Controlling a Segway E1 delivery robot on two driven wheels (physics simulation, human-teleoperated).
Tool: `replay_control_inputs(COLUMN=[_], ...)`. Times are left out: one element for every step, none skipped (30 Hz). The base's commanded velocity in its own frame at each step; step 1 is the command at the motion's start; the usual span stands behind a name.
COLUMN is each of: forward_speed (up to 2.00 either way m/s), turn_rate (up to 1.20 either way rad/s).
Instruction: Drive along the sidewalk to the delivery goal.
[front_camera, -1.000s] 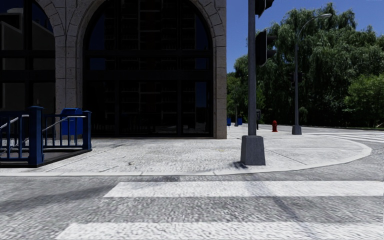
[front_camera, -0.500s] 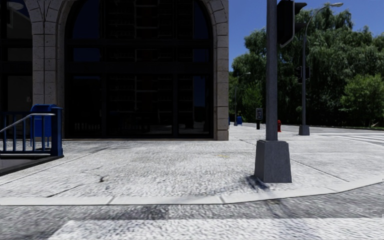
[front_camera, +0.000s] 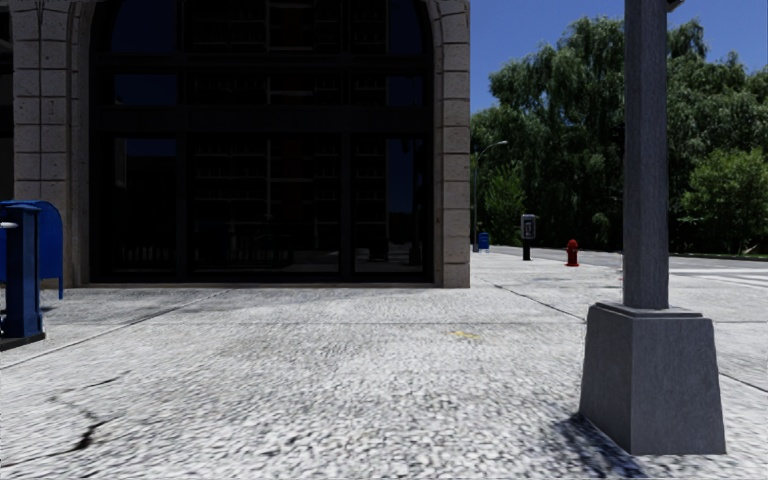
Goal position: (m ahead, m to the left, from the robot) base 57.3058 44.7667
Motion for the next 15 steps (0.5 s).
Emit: replay_control_inputs(forward_speed=[1.99, 1.99, 1.99, 1.99, 1.99, 2.0, 2.0, 2.0, 2.0, 2.0, 1.93, 1.93, 1.74, 1.57, 1.57], turn_rate=[0.0, -0.02, -0.03, -0.03, -0.03, -0.04, -0.04, -0.04, -0.04, -0.04, -0.04, -0.04, -0.04, -0.04, -0.04])
